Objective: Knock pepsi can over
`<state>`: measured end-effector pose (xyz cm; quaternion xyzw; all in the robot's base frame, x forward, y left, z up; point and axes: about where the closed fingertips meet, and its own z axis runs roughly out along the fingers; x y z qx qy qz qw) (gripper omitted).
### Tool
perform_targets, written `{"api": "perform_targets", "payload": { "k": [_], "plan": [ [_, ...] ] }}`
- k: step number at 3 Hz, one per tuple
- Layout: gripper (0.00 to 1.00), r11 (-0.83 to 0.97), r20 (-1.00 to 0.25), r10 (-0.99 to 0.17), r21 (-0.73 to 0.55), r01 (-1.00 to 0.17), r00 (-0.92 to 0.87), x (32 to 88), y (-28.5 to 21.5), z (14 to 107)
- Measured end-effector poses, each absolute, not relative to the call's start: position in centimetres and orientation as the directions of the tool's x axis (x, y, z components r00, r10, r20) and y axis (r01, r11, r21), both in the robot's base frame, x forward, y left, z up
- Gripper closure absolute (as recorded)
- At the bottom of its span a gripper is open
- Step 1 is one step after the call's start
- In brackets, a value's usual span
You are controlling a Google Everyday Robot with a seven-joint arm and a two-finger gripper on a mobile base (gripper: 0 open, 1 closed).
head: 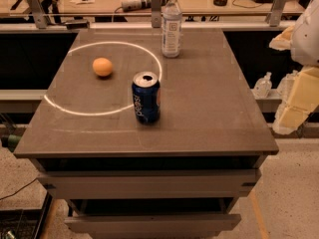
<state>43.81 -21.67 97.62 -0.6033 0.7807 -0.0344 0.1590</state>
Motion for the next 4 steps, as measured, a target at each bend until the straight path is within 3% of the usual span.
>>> {"api": "perform_targets", "payload": {
  "k": [2,4],
  "plan": [
    [0.0,0.283,-0.237,-0.945,-0.246,-0.927,-0.225,43.7,-21.7,97.9],
    [0.0,0.343,-0.498,-0.849,-0.265,-0.901,-0.177,44.0,-23.6,96.1]
  ]
}}
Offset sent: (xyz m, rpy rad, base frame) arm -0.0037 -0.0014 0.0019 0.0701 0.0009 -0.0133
